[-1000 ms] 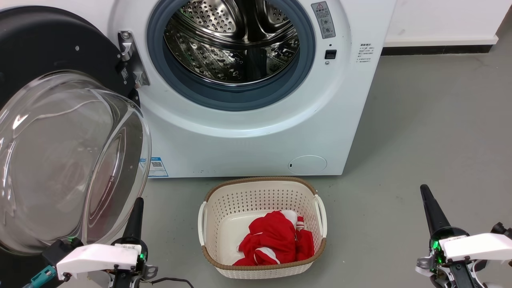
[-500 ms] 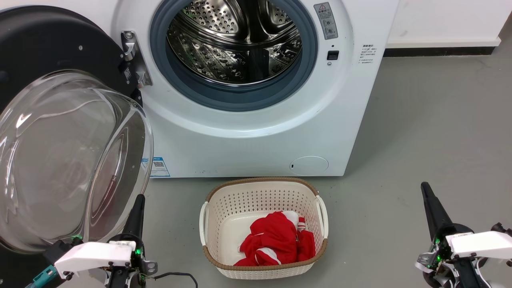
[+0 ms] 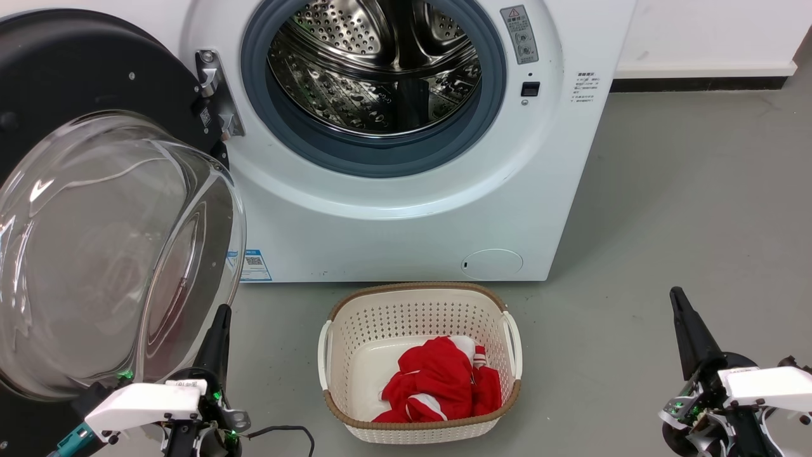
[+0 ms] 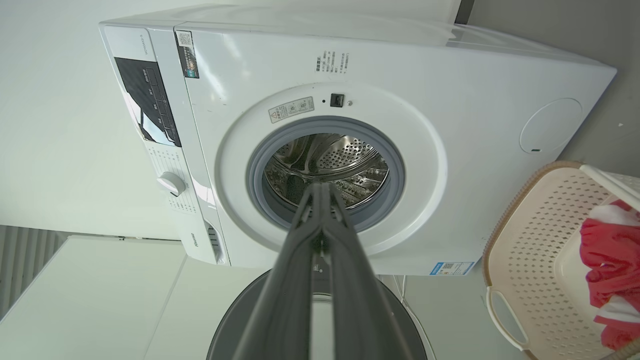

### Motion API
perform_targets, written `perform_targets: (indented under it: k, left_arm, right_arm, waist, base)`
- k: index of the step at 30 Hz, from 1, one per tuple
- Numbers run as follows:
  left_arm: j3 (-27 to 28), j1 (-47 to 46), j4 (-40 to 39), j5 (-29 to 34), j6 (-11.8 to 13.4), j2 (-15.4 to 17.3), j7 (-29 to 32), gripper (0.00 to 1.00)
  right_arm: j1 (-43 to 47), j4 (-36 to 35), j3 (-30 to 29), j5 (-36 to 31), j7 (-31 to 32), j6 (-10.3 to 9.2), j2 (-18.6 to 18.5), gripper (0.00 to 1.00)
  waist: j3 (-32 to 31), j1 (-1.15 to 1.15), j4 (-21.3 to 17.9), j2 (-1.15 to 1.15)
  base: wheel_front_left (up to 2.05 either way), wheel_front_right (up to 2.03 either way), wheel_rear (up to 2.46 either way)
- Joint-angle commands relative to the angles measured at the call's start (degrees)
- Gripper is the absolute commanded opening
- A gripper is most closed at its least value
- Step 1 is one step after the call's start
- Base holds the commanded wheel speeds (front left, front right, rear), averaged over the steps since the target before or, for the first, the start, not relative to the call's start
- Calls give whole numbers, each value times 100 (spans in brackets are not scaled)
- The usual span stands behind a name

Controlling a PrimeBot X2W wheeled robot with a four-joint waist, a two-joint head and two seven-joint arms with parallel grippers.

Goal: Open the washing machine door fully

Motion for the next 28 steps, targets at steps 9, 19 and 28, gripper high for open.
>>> perform_targets:
  k: [9,19,28]
  left_arm:
    - [48,-123,59,-439,-52,-11,116,0]
    - [49,-131,63,-491,-58,-12,135,0]
    - [48,-130,62,-493,-59,-12,135,0]
  right_arm:
    - [-130,74,-43,457,100,0,14,0]
    - [-142,83,-67,477,130,-1,31,0]
    - [-145,84,-90,450,143,0,42,0]
  waist:
    - [-10,0,22,0]
    - [-13,0,26,0]
    - [-13,0,26,0]
  base:
    - [0,0,0]
    - [0,0,0]
    - [0,0,0]
